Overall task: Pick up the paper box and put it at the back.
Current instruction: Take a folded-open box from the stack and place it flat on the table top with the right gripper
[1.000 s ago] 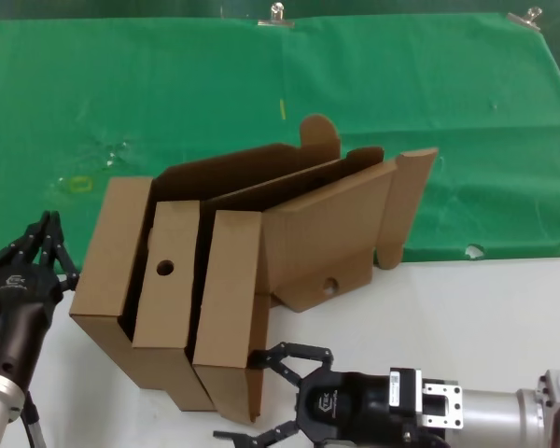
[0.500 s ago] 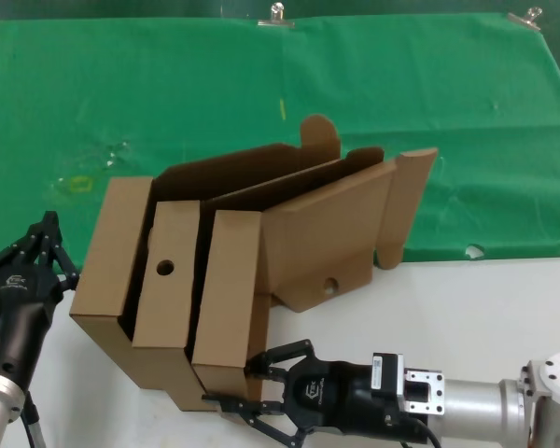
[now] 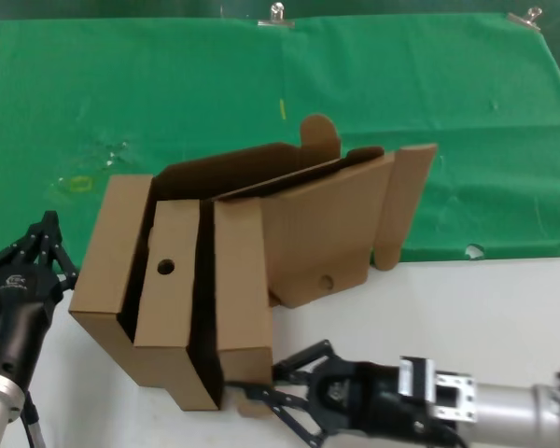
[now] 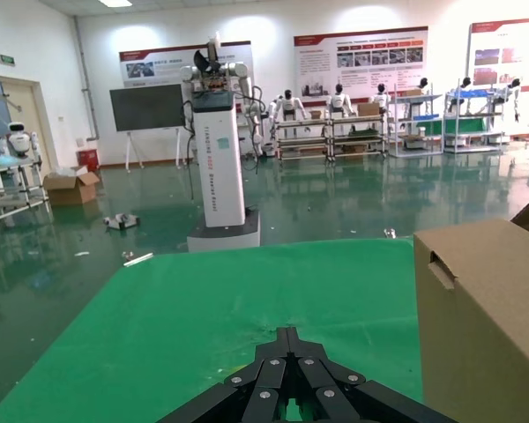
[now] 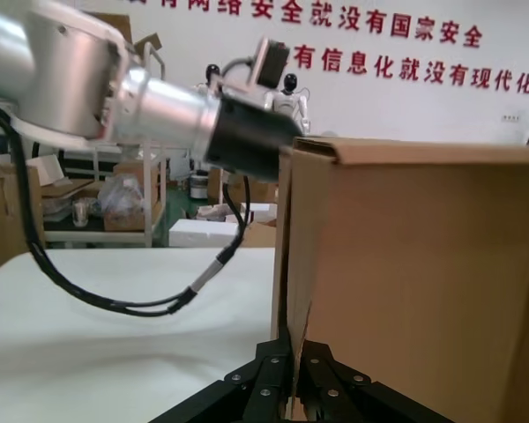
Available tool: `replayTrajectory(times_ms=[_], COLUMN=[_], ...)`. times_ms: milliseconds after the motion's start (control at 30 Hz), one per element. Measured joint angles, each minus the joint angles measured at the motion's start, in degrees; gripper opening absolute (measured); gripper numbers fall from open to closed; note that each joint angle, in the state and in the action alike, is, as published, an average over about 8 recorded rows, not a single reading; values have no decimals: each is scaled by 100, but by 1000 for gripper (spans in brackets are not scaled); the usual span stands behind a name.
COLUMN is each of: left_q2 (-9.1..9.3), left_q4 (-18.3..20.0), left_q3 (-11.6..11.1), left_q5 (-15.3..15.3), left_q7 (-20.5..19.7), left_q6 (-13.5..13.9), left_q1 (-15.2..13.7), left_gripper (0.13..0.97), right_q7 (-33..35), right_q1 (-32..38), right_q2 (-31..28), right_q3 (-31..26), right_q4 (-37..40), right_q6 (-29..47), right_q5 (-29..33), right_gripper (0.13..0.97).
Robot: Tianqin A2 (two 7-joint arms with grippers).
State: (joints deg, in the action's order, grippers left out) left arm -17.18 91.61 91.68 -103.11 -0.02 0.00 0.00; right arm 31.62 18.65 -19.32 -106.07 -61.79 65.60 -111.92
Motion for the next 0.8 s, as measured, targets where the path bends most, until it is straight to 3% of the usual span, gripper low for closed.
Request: replayTrajectory(times_ms=[200,433,600,800], left_q2=[0,0,0,0], left_q4=[0,0,0,0], left_q3=[0,0,0,0], left_q5=[0,0,0,0], left_q7=[0,0,0,0], left_q6=[0,0,0,0], left_q1=[0,0,0,0], left_gripper=[143,143,143,143], right_q7=[-310,-593,-664,-755], right_q1=[-837,-2321,-3083,-3029], right_q2=[-729,-1783,-2244,-2495], right_q3=[507,1866,2997,3617], right_q4=[-1212,-2447,-2703,-2584], right_q6=[115,532,539,-477], right_q5=[-344,-1073,-1355,-919], right_gripper=[159,149,149,149])
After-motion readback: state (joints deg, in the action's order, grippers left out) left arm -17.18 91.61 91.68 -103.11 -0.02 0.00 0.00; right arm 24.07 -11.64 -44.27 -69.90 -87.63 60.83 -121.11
